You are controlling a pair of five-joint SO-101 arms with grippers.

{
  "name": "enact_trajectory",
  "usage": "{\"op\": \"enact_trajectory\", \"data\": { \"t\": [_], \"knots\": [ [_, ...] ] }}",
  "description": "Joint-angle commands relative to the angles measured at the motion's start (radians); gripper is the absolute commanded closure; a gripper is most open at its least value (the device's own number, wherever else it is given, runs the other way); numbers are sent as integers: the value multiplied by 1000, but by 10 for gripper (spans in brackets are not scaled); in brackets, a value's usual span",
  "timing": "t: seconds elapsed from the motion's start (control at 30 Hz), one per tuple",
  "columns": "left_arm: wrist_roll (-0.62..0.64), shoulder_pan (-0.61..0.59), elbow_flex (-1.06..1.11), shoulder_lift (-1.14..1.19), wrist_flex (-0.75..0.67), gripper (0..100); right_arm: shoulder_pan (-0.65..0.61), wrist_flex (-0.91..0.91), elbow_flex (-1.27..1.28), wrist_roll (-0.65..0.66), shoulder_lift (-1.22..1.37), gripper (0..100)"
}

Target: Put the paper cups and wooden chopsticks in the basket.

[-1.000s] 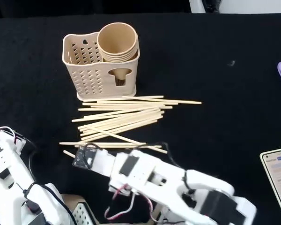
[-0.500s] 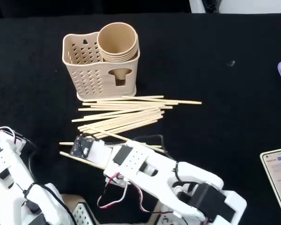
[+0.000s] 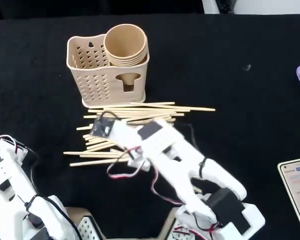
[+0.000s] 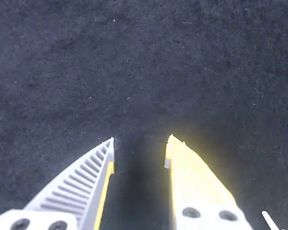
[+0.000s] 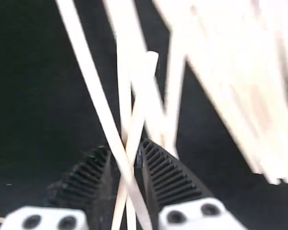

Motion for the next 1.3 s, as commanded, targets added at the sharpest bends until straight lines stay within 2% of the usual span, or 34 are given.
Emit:
{"op": "enact_trajectory", "data": {
  "t": [0.0, 0.23, 0.4, 0.47, 0.63, 0.93, 1.13, 1.27],
  "knots": [
    [11, -12, -58, -25, -9, 820, 40, 8, -77, 77, -5, 988],
    [11, -12, -58, -25, -9, 820, 21, 0, -87, 107, 2, 977],
    [11, -12, -58, -25, -9, 820, 8, -21, -79, 31, -4, 813],
    [11, -12, -58, -25, -9, 820, 8, -41, -61, 0, -7, 783],
    [11, -12, -58, -25, -9, 820, 8, -86, 45, -8, -7, 805],
    [11, 4, -56, -25, -15, 820, 9, -84, 168, -12, -7, 775],
    [11, 18, -54, -25, -14, 820, 8, -84, 171, -12, -7, 792],
    [11, 18, -56, -25, -9, 820, 11, -86, 165, -12, -7, 970]
  ]
}}
